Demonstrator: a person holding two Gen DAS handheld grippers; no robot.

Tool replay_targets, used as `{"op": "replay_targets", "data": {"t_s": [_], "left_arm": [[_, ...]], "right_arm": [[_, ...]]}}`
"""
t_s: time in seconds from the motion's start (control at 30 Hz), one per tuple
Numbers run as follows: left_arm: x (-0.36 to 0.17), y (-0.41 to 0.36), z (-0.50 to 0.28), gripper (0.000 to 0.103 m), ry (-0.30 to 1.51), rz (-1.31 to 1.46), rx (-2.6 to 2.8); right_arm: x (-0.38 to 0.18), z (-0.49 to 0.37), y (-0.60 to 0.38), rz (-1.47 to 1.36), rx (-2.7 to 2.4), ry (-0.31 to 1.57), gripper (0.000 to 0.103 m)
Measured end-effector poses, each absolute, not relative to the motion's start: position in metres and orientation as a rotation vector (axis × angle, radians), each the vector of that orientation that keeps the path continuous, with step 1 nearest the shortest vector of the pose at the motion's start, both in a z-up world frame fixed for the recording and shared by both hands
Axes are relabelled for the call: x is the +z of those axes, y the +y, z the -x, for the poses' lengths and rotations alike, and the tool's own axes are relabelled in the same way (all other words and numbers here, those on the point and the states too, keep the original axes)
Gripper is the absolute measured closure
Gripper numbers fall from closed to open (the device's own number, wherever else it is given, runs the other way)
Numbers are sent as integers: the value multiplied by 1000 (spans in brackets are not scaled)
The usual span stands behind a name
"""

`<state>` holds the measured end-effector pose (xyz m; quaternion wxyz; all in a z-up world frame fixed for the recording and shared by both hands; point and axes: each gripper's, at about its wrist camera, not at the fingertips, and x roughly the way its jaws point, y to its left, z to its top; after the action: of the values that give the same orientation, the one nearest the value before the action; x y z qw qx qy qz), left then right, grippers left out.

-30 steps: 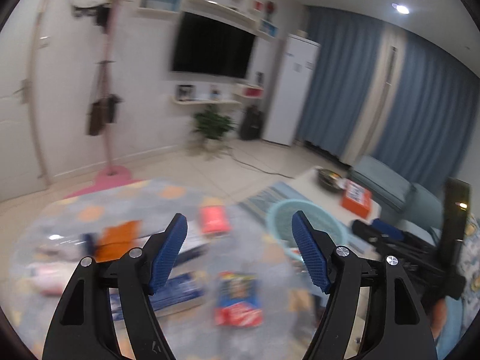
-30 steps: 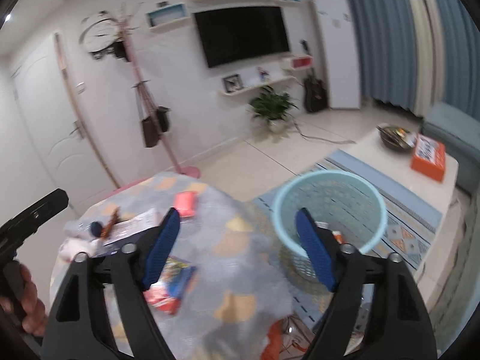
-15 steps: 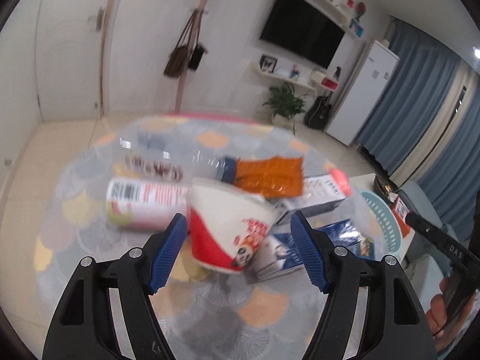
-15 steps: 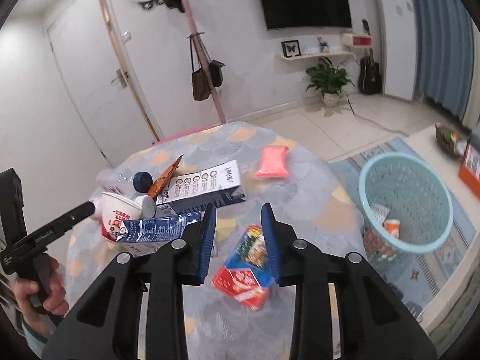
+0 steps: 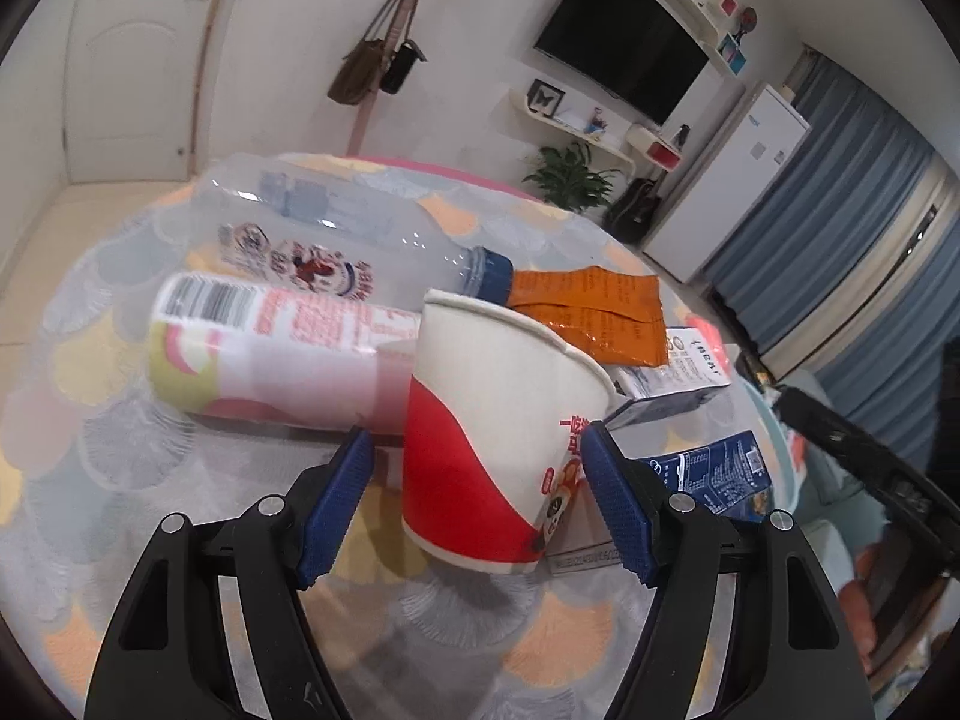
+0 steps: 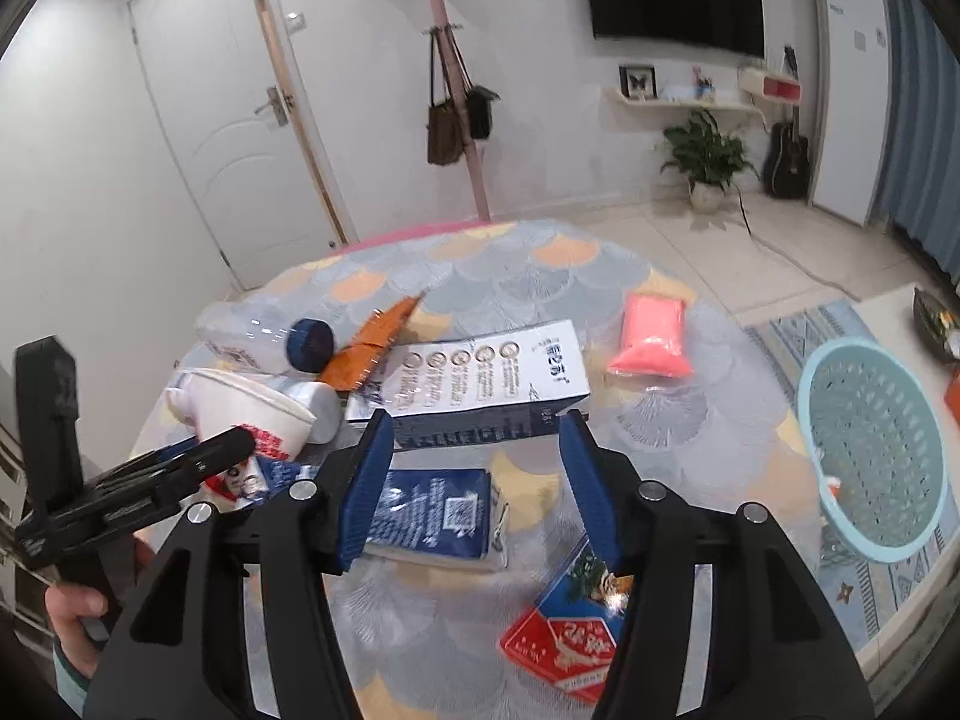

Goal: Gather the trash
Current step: 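Grasp the red-white paper cup with the left tool while the right tool grasps the milk carton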

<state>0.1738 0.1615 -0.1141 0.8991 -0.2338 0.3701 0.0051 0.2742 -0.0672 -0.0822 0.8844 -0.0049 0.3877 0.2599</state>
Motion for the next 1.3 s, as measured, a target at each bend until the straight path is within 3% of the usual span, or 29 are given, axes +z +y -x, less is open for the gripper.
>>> {"op": "replay_targets", "data": {"t_s": [0.07,0.1,0.23,0.27,0.87,0.9,0.93,0.97,1.03,1.3], "left_arm": [[-115,160,-174,46,761,487,-8],[-113,160,-172,46,755,494,-25],[-112,160,-163,52,748,505,-15],[-111,160,-159,54,741,510,-16],[-84,174,-52,56,578,501,32],[-85,174,-51,56,579,500,29],[-84,172,-51,56,581,498,27],[-85,171,-50,56,583,496,21],[-85,170,-48,56,581,497,10],[-84,165,-45,55,581,480,-6]], "right_arm": [[-91,-281,-69,-13,556,839,49],[-96,-284,-69,-24,567,862,50],[-111,-286,-72,-82,639,936,74],[-112,-285,-71,-87,650,945,75],[-106,-146,-37,109,899,944,75],[-101,-144,-36,144,882,911,65],[-95,-145,-37,170,860,879,38],[-90,-150,-39,178,830,845,28],[-88,-164,-42,161,813,829,26],[-126,-208,-49,15,866,1081,27]]}}
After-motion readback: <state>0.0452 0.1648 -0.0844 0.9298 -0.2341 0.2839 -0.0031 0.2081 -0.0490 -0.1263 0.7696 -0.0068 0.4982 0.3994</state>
